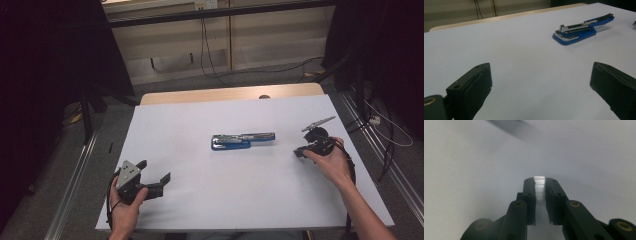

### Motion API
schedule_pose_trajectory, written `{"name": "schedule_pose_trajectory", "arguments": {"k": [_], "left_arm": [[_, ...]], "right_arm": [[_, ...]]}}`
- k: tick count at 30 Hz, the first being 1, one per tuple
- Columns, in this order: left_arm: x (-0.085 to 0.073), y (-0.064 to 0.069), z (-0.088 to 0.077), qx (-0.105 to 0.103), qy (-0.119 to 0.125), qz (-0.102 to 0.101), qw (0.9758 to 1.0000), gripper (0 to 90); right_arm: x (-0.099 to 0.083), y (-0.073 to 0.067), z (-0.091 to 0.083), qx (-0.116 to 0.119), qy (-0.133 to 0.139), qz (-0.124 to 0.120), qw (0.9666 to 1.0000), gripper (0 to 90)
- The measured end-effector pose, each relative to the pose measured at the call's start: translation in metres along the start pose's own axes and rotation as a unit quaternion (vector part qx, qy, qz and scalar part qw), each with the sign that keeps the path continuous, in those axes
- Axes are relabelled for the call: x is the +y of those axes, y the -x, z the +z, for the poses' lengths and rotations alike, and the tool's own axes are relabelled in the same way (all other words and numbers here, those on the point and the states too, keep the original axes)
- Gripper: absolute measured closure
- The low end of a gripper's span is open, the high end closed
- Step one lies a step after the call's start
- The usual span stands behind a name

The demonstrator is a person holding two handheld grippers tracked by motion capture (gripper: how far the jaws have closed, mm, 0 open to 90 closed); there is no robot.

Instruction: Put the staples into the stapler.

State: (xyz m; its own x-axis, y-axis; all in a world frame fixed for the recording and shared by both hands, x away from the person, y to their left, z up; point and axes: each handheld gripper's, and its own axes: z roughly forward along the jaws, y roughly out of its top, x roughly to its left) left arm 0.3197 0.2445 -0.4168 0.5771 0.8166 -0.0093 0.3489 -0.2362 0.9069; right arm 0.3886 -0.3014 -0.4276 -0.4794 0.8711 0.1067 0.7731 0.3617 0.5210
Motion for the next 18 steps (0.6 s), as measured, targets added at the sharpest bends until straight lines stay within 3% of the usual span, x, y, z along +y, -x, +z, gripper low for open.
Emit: {"name": "schedule_pose_trajectory", "arguments": {"k": [2,4,18], "left_arm": [[-0.0009,0.0001,0.0011,-0.01,-0.002,-0.013,0.9999,4.2],[-0.0005,0.0018,0.0019,-0.006,-0.002,-0.004,1.0,4.2],[-0.0004,-0.0003,0.0015,-0.004,0.0,-0.003,1.0,4.2]], "right_arm": [[-0.0001,-0.0001,0.0,0.001,0.005,0.001,1.0,79.2],[0.0,-0.0009,0.0001,-0.001,0.004,0.001,1.0,79.3],[0.0024,-0.0058,-0.0045,0.013,0.048,-0.015,0.9986,79.3]]}}
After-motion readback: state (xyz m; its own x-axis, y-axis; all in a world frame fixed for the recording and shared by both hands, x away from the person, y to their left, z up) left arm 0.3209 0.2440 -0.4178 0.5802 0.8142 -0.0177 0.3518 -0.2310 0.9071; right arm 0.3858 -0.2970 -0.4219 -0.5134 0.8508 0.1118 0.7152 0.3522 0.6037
